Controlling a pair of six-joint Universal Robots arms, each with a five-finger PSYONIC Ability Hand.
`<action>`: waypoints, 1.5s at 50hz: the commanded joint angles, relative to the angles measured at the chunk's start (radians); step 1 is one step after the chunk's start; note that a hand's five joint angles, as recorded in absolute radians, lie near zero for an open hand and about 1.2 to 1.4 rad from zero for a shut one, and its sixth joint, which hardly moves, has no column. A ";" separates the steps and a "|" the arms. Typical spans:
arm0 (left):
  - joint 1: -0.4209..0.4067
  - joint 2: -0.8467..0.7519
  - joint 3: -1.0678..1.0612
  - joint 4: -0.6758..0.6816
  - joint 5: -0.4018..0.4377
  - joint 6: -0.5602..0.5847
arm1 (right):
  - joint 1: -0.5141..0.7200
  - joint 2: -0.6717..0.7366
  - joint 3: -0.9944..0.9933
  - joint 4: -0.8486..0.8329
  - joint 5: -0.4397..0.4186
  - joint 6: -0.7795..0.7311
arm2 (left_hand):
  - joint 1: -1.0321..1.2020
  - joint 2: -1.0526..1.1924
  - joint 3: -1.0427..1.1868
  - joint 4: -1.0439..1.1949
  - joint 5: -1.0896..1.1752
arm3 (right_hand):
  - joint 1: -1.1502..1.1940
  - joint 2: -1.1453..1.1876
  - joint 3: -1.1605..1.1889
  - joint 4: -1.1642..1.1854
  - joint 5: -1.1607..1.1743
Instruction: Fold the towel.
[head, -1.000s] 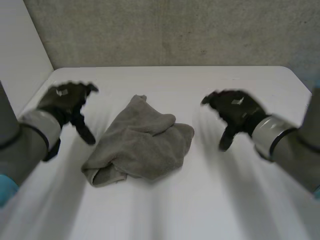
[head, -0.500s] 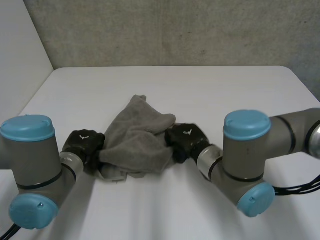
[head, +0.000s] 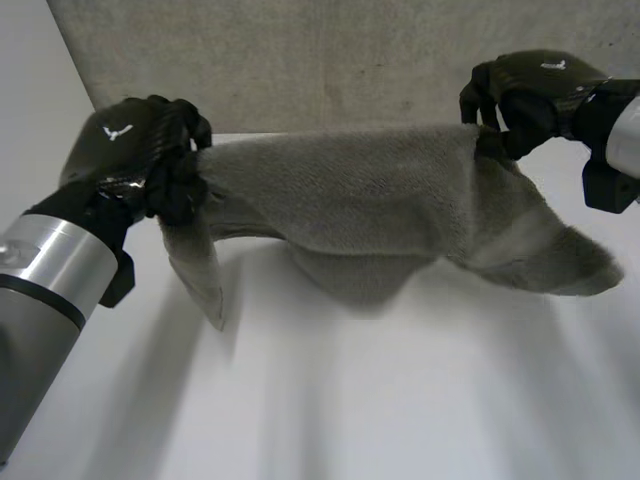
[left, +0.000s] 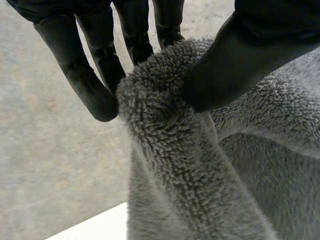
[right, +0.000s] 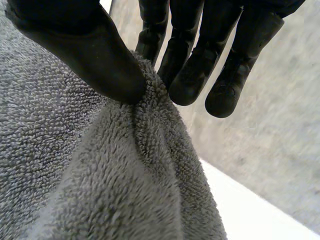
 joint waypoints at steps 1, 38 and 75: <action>-0.023 -0.222 0.007 0.004 0.049 -0.007 | 0.079 0.379 -0.211 0.114 0.048 -0.128 | -0.007 -0.053 -0.142 -0.112 -0.242 | 0.078 0.085 0.071 0.058 0.064; 0.012 -0.405 0.190 -0.119 -0.028 0.064 | 0.108 -0.043 0.410 -0.097 0.178 -0.294 | -1.163 -1.210 -1.298 -1.269 -1.399 | -0.884 -0.878 -0.891 -0.905 -0.898; -0.086 -0.663 0.199 0.053 -0.097 0.067 | 0.040 0.117 0.453 -0.601 0.316 -0.224 | -1.154 -1.201 -1.289 -1.260 -1.390 | 0.078 0.085 0.071 0.058 0.064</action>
